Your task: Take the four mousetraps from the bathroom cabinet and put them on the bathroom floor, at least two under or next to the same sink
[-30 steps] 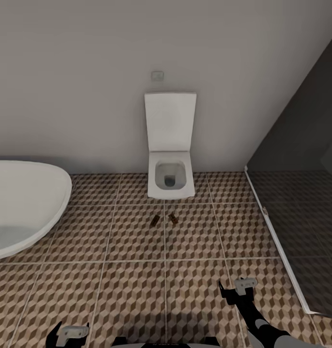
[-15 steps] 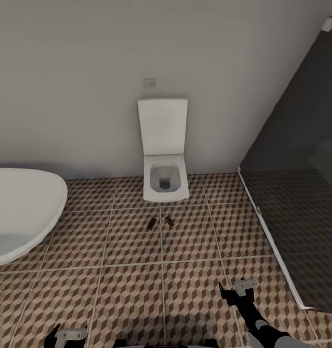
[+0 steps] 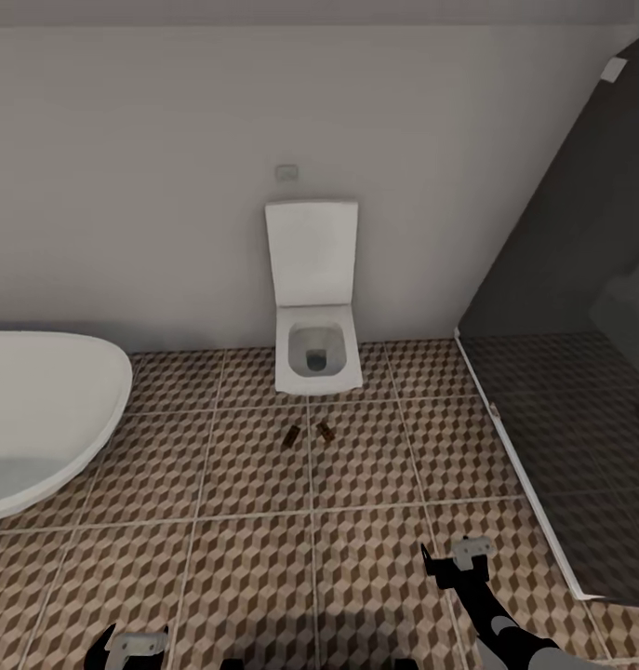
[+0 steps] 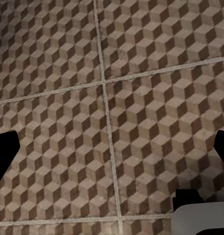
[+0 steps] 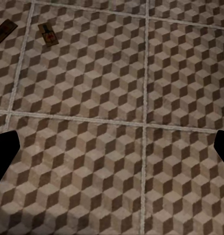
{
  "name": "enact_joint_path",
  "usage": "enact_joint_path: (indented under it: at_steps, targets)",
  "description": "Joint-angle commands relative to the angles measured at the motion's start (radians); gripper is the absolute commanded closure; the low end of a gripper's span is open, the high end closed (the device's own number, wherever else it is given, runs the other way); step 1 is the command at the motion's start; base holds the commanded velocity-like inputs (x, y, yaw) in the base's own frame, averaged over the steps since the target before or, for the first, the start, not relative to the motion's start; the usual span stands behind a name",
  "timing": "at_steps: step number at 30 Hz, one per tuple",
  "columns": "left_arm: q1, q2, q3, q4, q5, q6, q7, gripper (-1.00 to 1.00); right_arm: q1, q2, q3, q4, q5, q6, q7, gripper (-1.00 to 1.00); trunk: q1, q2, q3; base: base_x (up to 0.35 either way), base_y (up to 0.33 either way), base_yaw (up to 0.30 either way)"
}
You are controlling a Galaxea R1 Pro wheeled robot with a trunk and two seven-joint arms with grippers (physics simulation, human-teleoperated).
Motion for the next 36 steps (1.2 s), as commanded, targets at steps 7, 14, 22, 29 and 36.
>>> enact_joint_path:
  at_steps: [7, 14, 22, 29, 36]
  targets:
    - [0.0, 0.0, -0.009, -0.001, 0.002, -0.002, 0.008, -1.0, 0.0, 0.002, 0.009, 0.001, -0.008, -0.002, -0.001, -1.0, -0.026, 0.048, 0.032, 0.0, 0.0, 0.0]
    - [0.0, -0.001, -0.009, -0.001, 0.002, -0.001, 0.008, -1.0, 0.0, 0.003, 0.009, 0.001, -0.008, -0.001, -0.001, -1.0, -0.046, 0.083, 0.059, 0.0, 0.0, 0.0]
    - [0.0, -0.001, -0.009, -0.001, 0.002, 0.0, 0.008, -1.0, 0.0, 0.003, 0.009, 0.001, -0.008, -0.002, -0.001, -1.0, -0.046, 0.083, 0.072, 0.0, 0.0, 0.023]
    - [0.0, -0.001, -0.009, 0.0, 0.002, 0.0, 0.008, -1.0, 0.0, 0.003, 0.009, 0.001, -0.008, -0.002, -0.001, -1.0, -0.046, 0.083, 0.084, 0.0, 0.0, 0.064]
    - [0.0, -0.005, -0.009, 0.0, 0.002, 0.0, 0.008, -1.0, 0.0, 0.003, 0.009, 0.001, -0.008, -0.003, -0.001, -1.0, -0.046, 0.083, 0.095, 0.0, 0.0, 0.073]
